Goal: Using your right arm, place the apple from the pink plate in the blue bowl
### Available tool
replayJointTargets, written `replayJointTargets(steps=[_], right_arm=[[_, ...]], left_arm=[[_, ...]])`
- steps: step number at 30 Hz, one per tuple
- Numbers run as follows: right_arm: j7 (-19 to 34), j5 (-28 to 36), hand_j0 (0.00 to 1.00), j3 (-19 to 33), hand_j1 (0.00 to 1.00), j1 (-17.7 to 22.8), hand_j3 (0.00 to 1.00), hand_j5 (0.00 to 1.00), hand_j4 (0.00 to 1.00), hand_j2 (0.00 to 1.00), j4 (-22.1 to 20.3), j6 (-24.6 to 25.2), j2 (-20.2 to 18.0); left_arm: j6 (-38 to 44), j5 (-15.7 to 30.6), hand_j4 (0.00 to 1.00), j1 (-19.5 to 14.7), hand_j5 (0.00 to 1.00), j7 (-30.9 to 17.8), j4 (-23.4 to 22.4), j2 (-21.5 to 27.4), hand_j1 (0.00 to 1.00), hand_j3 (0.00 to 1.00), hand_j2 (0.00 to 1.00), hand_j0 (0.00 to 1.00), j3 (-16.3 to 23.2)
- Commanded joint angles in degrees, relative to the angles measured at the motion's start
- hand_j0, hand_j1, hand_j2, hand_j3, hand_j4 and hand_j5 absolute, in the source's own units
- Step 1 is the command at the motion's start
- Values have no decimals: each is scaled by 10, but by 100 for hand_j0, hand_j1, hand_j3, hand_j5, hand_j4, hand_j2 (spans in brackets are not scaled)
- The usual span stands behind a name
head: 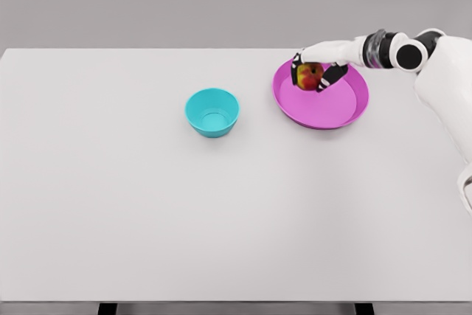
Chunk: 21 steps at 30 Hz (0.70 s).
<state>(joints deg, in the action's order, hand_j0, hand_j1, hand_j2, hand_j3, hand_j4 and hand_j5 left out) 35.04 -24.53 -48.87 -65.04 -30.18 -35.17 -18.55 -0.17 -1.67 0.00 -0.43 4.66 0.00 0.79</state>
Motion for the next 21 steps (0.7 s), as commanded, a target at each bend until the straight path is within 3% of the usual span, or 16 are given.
replayJointTargets(steps=[1,9,16,21], right_arm=[[0,4,46,3,46,0,46,46,46,46,-34,2,-10],[0,4,47,-3,47,12,47,47,47,47,-175,2,-18],[0,4,47,-6,47,24,47,47,47,47,-239,2,-10],[0,5,47,-38,47,25,47,47,47,47,-261,2,24]], left_arm=[[0,0,100,0,100,0,0,0,100,100,100,100,0],[0,0,100,0,100,0,0,0,100,100,100,100,0],[0,0,100,0,100,0,0,0,100,100,100,100,0],[0,0,100,0,100,0,0,0,100,100,100,100,0]])
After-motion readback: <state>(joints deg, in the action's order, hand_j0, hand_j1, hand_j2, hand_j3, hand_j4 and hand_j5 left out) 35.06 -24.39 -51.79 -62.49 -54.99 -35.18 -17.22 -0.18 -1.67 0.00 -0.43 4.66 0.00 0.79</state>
